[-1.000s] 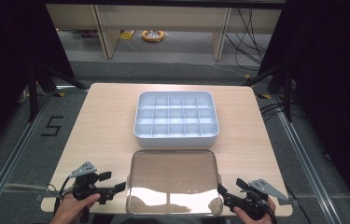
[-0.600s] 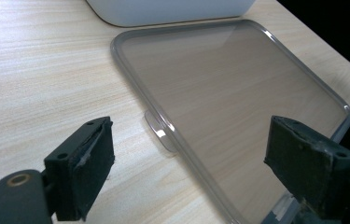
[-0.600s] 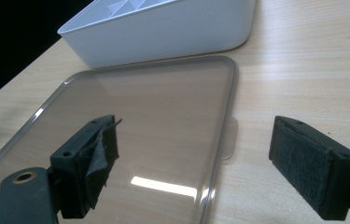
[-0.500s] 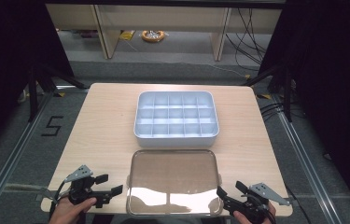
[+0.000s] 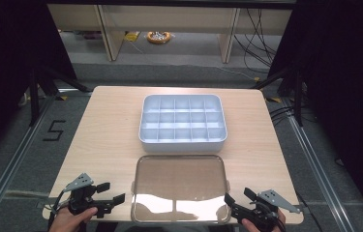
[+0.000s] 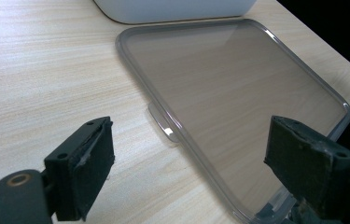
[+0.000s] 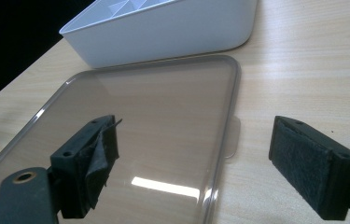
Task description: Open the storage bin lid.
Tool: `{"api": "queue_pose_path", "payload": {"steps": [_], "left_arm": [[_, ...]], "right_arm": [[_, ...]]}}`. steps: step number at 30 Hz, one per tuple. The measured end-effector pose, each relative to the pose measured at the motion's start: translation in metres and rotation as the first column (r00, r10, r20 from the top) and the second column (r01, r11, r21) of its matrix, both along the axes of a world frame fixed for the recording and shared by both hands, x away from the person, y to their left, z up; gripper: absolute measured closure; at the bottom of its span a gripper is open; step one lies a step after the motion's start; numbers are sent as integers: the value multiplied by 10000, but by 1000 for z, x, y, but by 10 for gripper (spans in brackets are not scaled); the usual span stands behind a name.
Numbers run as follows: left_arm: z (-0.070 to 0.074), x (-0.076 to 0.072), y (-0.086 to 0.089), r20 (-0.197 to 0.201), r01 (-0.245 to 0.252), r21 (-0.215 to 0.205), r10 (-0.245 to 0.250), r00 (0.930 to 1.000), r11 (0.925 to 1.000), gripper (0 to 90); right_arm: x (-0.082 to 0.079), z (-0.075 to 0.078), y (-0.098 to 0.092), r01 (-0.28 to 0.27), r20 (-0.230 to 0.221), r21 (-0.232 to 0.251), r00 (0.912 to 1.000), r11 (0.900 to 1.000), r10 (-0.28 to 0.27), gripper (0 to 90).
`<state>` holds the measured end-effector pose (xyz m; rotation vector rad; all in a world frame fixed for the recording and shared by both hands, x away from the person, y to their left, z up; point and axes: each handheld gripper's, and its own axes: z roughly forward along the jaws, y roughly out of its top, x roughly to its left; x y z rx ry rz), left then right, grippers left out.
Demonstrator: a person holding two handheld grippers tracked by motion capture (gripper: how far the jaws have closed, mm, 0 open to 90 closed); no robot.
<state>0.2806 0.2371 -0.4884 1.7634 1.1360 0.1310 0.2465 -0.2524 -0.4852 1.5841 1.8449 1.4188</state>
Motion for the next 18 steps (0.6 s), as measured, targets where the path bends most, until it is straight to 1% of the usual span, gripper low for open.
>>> {"api": "queue_pose_path", "payload": {"steps": [5, 6, 7, 11, 12, 14, 16, 17, 18], "left_arm": [[-1, 0, 0, -7, 6, 4, -6, 10000, 10000, 147], [-1, 0, 0, -6, 6, -3, -6, 10000, 10000, 147], [-1, 0, 0, -6, 7, -6, -7, 10000, 10000, 147], [-1, 0, 0, -2, -66, -6, 66, 10000, 10000, 147], [-1, 0, 0, 20, -93, -32, 93, 10000, 10000, 147], [-1, 0, 0, -12, -69, 19, 69, 10000, 10000, 147], [-1, 0, 0, -14, -78, 11, 78, 10000, 10000, 147], [-1, 0, -1, -42, -66, 6, 66, 10000, 10000, 147], [-1, 0, 0, -53, -49, 14, 49, 10000, 10000, 148]], "right_arm": [[0, 0, 0, 17, -38, 19, 10000, 10000, -17, 166], [0, 0, 0, 3, 9, 66, 10000, 10000, -3, 166], [-1, 0, 2, 79, -186, 312, 9998, 9995, -73, 166], [-1, 0, 2, 57, -209, 333, 9998, 9994, -50, 166], [1, -1, 0, -47, -24, 71, 10000, 10000, 48, 166], [0, -1, 0, -18, -177, 147, 9998, 9999, 21, 166], [1, -1, 0, -17, -146, 171, 9999, 9999, 19, 167], [2, -2, -1, -34, -43, 83, 10000, 10000, 34, 167], [0, -1, 1, 99, -227, 224, 9997, 9997, -94, 167]]}}
